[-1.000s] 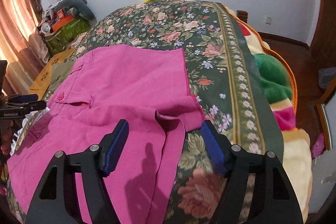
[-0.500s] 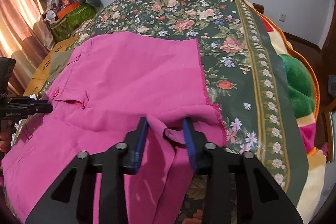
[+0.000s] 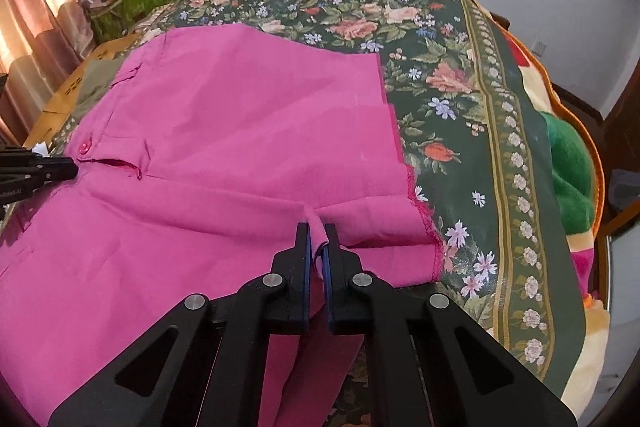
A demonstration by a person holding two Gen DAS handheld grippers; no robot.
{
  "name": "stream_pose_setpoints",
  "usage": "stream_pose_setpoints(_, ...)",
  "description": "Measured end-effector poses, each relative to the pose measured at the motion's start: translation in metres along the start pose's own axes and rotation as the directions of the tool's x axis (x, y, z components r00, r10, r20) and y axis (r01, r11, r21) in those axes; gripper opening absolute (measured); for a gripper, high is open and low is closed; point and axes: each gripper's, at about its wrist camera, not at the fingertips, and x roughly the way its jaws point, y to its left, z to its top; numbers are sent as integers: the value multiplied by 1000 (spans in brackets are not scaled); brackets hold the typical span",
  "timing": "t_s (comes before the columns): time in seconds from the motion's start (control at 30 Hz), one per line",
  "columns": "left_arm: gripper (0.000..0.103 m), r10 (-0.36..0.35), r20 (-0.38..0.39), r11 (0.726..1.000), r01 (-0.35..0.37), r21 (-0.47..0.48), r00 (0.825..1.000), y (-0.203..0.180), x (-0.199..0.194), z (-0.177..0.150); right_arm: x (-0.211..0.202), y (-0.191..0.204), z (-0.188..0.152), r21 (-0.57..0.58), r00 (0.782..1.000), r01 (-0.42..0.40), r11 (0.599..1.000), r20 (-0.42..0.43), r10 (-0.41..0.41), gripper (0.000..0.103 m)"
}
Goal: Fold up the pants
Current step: 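Grasp the pink pants waistband with the left gripper while the right gripper grasps the hem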
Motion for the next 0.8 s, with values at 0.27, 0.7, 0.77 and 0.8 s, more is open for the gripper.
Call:
stream_pose_setpoints(0.27, 11, 18, 4, 999, -18, 38, 1000, -4, 0, 0, -14, -16, -7, 23, 996, 83, 996, -12, -83, 4)
stream_pose_setpoints(0.7, 18, 58, 71, 996, -63, 68, 996, -10, -34, -2, -66, -24, -11, 9, 990, 101, 995, 94, -101, 42)
stream_pose_setpoints(0.77, 24, 64, 90, 995, -70, 65, 994, -8, -39, 7, -66, -25, -4, 35, 990, 81, 996, 111, -84, 43)
stream_pose_setpoints(0.8, 31, 66, 100, 995, -72, 62, 993, -8, -41, 10, -65, -25, -1, 52, 990, 69, 996, 118, -75, 44)
